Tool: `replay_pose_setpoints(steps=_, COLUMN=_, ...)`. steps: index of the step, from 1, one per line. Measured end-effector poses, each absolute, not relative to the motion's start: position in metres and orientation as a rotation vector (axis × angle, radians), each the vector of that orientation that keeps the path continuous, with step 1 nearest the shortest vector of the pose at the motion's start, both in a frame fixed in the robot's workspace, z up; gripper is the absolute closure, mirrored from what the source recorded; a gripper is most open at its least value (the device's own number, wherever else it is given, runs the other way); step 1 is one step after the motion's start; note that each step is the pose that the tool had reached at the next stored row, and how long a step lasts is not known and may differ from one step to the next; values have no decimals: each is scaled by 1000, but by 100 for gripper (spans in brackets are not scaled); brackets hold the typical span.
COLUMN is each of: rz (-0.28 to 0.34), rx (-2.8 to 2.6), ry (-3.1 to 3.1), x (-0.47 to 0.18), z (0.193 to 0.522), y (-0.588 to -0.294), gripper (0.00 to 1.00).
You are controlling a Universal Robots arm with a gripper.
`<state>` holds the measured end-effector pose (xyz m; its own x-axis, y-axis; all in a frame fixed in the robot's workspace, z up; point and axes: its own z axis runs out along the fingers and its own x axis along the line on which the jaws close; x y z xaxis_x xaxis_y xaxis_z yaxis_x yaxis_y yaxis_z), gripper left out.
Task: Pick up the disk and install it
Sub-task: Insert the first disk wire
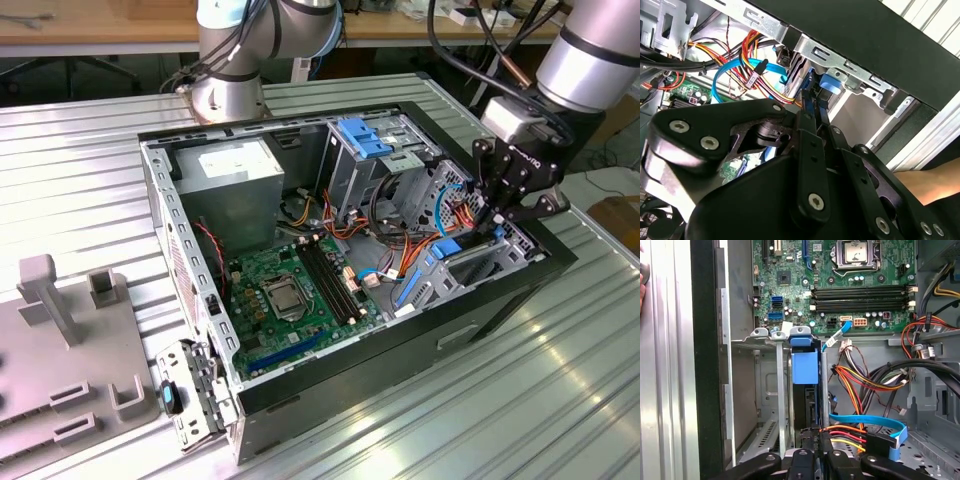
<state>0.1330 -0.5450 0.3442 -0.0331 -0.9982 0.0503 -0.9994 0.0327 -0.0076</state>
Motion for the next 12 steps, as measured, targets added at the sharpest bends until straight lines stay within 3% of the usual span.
replay_pose_setpoints(steps=12, rz=62, rx=2163, ry=-2236, x=133, z=335, y=-545, gripper=84)
